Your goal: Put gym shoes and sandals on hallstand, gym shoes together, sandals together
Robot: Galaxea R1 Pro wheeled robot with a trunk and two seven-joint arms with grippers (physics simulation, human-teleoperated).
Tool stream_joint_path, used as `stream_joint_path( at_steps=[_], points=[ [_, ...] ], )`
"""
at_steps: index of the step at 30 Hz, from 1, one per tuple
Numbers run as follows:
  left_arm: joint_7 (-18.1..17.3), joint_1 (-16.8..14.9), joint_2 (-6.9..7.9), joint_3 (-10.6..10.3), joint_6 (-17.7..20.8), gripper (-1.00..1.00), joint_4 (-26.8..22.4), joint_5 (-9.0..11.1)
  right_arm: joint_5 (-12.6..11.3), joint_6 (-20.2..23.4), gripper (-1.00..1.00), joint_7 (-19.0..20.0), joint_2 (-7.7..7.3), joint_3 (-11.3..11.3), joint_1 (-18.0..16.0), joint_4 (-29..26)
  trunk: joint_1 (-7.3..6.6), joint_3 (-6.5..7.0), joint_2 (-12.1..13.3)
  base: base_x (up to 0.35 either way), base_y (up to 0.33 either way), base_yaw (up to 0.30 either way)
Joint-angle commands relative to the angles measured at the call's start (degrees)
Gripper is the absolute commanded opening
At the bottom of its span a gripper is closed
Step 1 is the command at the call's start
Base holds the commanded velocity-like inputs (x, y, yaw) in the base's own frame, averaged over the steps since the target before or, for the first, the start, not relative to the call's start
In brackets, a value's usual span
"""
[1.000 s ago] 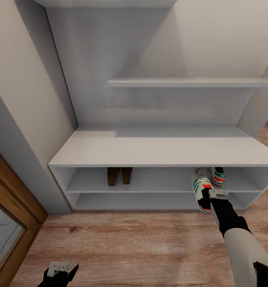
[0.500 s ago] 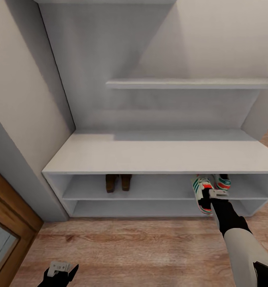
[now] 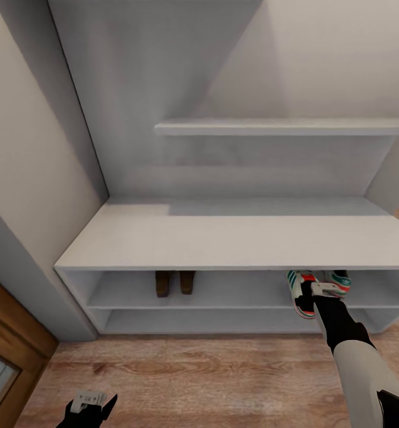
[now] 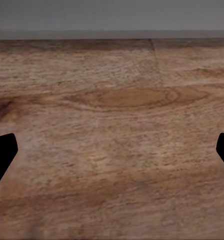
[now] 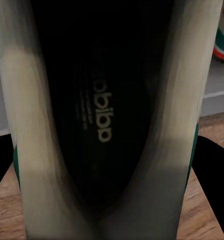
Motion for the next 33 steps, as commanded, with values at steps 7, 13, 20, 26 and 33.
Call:
stream_joint_path(
  at_steps=[7, 13, 20, 26, 33],
  points=[
    [-0.4, 0.0, -0.04, 0.5, -0.2, 1.0, 0.0, -0.4, 0.5, 0.3, -1.0, 0.3, 0.03, -0.2, 0.0, -0.1, 0.0, -0.05, 0.0, 0.025, 0.0, -0.003],
    [-0.4, 0.0, 0.0, 0.5, -0.2, 1.0, 0.0, -0.4, 0.5, 0.3, -1.0, 0.3, 0.03, -0.2, 0.0, -0.1, 0.0, -0.05, 0.0, 0.002, 0.0, -0.176],
    [-0.4, -0.1, 0.05, 0.5, -0.2, 1.0, 0.0, -0.2, 0.6, 0.3, -1.0, 0.3, 0.03, -0.2, 0.0, -0.1, 0.0, -0.05, 0.0, 0.029, 0.0, -0.073],
    [-0.4, 0.0, 0.05, 0.5, -0.2, 1.0, 0.0, -0.1, 0.6, 0.3, -1.0, 0.3, 0.03, -0.1, 0.0, -0.1, 0.0, -0.05, 0.0, 0.205, 0.0, -0.008],
    [-0.4, 0.0, 0.13, 0.5, -0.2, 1.0, 0.0, -0.3, 0.5, 0.3, -1.0, 0.3, 0.03, -0.2, 0.0, -0.1, 0.0, -0.05, 0.0, 0.026, 0.0, 0.0]
  ],
)
